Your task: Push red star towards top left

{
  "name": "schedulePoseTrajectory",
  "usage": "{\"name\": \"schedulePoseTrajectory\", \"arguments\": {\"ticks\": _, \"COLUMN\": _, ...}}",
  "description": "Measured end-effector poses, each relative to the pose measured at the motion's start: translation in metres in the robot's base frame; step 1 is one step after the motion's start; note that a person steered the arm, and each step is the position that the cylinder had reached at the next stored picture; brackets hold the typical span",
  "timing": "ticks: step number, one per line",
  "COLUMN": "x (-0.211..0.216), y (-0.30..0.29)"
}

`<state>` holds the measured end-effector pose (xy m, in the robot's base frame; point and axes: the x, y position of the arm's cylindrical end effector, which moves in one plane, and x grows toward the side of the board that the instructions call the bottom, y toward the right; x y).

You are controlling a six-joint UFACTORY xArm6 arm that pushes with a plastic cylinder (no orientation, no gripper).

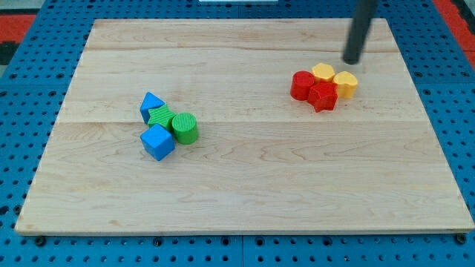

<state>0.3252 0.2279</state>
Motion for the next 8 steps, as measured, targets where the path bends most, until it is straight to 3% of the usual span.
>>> {"name": "schedulePoseTrajectory", "arguments": {"ticks": 1, "x": 0.065, "y": 0.022}}
{"name": "schedulePoseTrajectory", "arguments": {"ticks": 2, "x": 0.079, "y": -0.047}}
{"name": "schedulePoseTrajectory", "arguments": {"ticks": 3, "x": 0.063, "y": -0.097}}
{"name": "schedulePoseTrajectory", "arguments": {"ticks": 4, "x": 0.095, "y": -0.183}}
{"name": "schedulePoseTrajectory", "arguments": {"ticks": 6, "x": 0.019, "y": -0.277}}
{"name": "schedulePoseTrajectory", "arguments": {"ticks": 7, "x": 0.042, "y": -0.308}}
{"name": "schedulePoseTrajectory", "arguments": {"ticks": 8, "x": -0.014, "y": -0.366}}
